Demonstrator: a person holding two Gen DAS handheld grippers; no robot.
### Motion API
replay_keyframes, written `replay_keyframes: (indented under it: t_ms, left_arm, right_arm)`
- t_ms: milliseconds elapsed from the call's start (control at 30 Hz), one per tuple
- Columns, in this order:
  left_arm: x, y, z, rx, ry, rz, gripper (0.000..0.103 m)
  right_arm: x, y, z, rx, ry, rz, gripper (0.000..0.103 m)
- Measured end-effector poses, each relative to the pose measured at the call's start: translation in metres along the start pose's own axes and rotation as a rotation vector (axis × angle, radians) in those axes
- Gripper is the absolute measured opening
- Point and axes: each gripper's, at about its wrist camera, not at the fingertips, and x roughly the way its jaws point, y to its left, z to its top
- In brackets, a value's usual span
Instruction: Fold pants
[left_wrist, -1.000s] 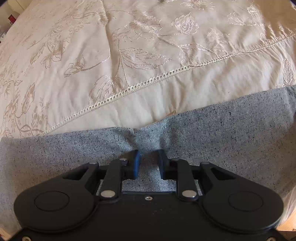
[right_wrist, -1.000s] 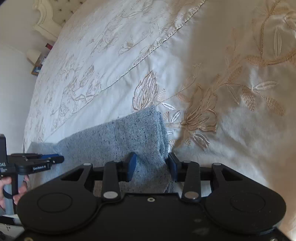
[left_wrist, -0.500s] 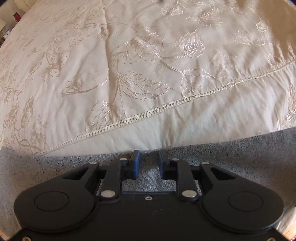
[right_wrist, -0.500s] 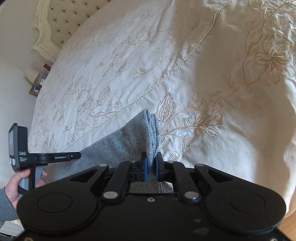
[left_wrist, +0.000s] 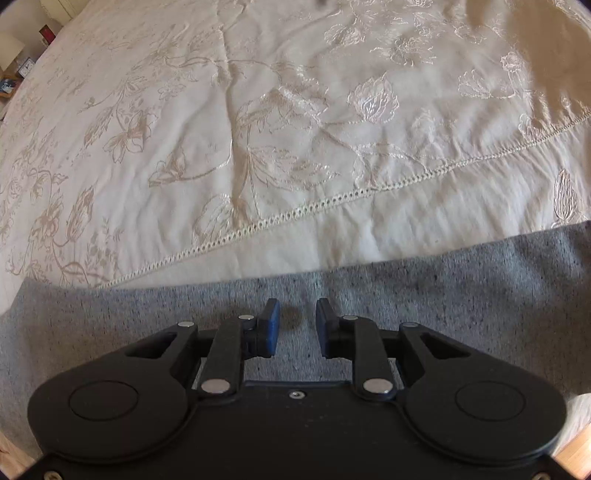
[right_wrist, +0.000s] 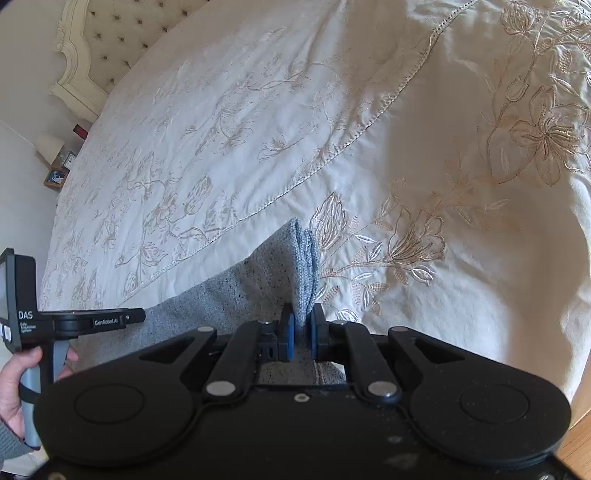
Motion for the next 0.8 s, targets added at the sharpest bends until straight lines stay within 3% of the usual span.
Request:
replay_keyframes:
  t_ms: [133,500,800]
  left_arm:
    - [0.014,0.003,-0.023,-0.047,0.065,0.001,0.031]
    - [0.001,0.011,-0.081,-0.112,0.098,-0.041,0.031]
    - [-0.017,-0.001,-0.117,-0.009,0.089,-0.062,0.031]
  right_arm:
    - [0.001,0.004,0.001,-0.015,0.007,-0.012,0.009]
    - [-0.001,0.009,0.002,-0.03,0.008,-0.029,0.009]
    - [-0.005,0.013,-0.001,-0.029,0.009,-0.05,0.009]
